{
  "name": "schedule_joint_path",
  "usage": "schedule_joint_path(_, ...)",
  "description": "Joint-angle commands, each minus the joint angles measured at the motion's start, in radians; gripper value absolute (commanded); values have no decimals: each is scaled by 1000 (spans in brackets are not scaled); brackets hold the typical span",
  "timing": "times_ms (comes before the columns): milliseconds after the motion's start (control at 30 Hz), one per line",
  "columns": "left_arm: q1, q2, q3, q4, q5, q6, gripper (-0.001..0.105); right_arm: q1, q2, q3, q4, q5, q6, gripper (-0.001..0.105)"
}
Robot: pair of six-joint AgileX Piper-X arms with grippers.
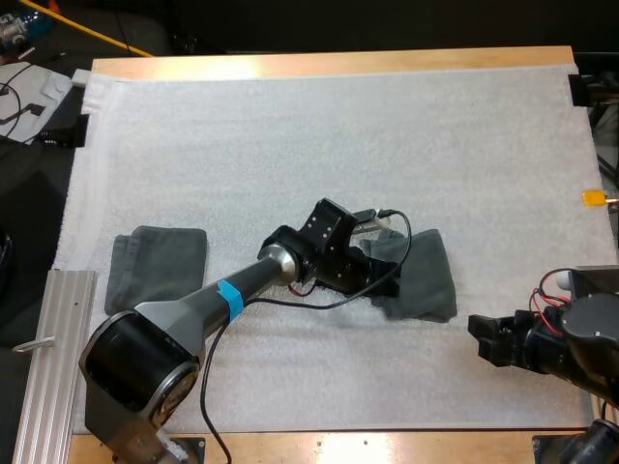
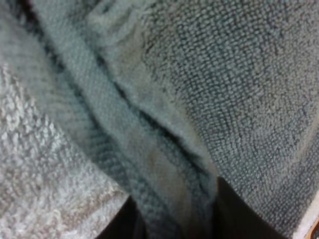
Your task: Pick towel from pile, fold and stack
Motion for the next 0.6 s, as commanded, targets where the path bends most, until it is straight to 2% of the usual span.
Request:
schedule_joint_path(0, -7, -2, -6, 3, 10, 6, 2, 3, -2, -5, 4, 2, -2, 65)
schedule_joint_path(133, -6, -10, -7, 17, 8, 32, 0, 3, -4, -3, 8, 7, -2, 65)
schedule_joint_path(267, 5, -59, -15, 57, -6, 109, 0, 2, -5, -3, 3, 5, -1, 65)
schedule_joint_path(367, 38, -124, -29, 140, -38, 209, 0, 2, -4, -2, 4, 6, 0, 65)
schedule_joint_path(567, 152, -223, -67, 403, -142, 449, 0, 1, -7, -2, 3, 5, 0, 65)
